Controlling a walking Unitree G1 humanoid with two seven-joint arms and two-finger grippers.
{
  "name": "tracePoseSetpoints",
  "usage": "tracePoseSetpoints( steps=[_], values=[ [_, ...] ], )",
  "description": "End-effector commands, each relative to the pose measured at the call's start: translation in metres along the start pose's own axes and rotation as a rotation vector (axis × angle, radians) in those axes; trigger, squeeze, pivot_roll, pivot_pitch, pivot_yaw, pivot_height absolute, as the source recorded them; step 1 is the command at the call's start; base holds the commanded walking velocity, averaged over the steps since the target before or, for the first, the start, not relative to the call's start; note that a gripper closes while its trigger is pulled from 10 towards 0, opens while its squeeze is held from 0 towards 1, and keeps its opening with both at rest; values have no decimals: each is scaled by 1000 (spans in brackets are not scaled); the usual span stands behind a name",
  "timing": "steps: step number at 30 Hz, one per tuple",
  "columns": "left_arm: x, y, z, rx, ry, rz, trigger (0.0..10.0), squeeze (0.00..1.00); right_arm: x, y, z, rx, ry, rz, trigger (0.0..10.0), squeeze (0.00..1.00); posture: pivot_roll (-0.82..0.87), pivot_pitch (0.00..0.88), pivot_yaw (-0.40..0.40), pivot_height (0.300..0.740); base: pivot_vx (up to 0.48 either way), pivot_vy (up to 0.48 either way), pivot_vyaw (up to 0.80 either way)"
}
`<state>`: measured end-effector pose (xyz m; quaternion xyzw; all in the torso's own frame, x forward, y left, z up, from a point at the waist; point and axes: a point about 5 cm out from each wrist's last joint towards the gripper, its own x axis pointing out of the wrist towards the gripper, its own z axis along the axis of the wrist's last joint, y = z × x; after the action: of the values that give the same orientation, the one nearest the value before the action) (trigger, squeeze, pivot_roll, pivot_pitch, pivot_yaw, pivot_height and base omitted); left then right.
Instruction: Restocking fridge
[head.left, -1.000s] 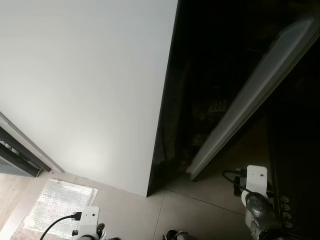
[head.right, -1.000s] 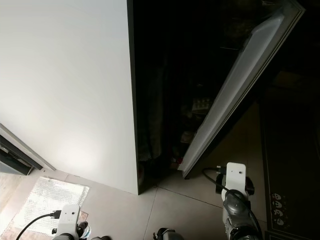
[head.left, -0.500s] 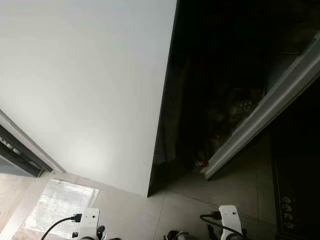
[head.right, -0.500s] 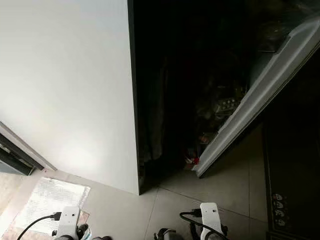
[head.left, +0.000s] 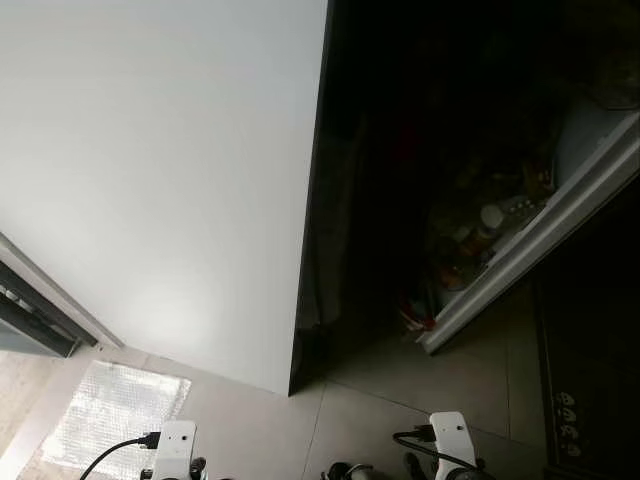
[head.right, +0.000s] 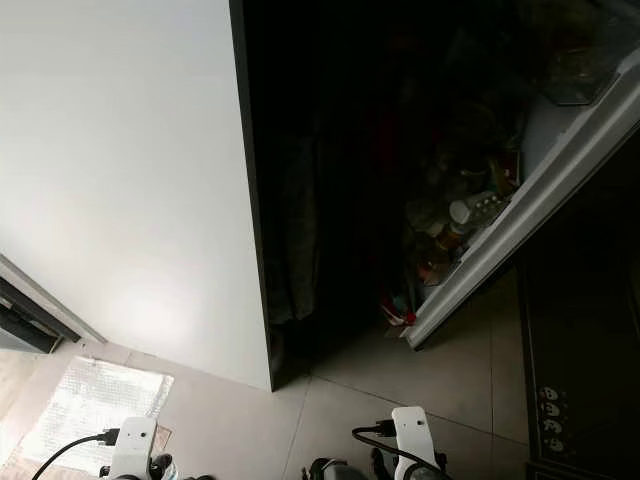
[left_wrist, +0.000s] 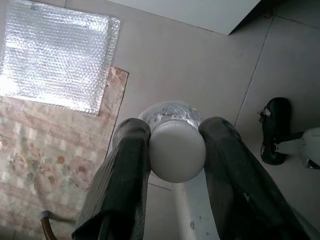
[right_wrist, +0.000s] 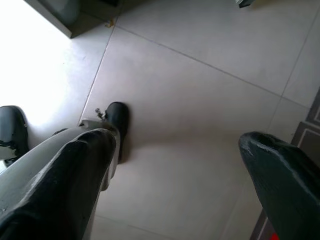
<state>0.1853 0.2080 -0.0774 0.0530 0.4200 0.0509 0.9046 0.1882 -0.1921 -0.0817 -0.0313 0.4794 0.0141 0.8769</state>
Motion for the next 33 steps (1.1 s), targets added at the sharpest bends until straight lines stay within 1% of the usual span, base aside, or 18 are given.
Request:
tracePoseSetpoints(
  steps=[1,4,12,15,16,21,33],
  values=[
    [-3,-4,-15,14,61,-15,10000,0,0,0,-4,-4,21,3,10000,0,-31,169,-81,740,0,-345,0],
    [-3,-2,-14,26,58,-8,10000,0,-1,0,-8,-12,23,6,10000,0,-30,165,-78,740,0,-344,0],
    [-3,4,-14,25,57,7,10000,0,-2,-2,-11,-35,26,-3,10000,0,-24,156,-73,740,0,-345,0],
    [-3,4,-15,26,58,11,10000,0,-3,5,-20,-55,37,0,10000,0,-26,155,-72,740,0,-344,138],
    [-3,4,-15,26,58,11,10000,0,-3,5,-20,-55,37,0,10000,0,-26,155,-72,740,0,-341,413],
    [-3,5,-15,29,58,16,10000,0,-3,6,-24,-72,46,-9,10000,0,-26,155,-71,740,0,-330,710],
    [-3,9,-15,13,60,29,10000,0,-3,11,-27,-77,51,-3,10000,0,-28,176,-71,740,0,0,800]
  ],
)
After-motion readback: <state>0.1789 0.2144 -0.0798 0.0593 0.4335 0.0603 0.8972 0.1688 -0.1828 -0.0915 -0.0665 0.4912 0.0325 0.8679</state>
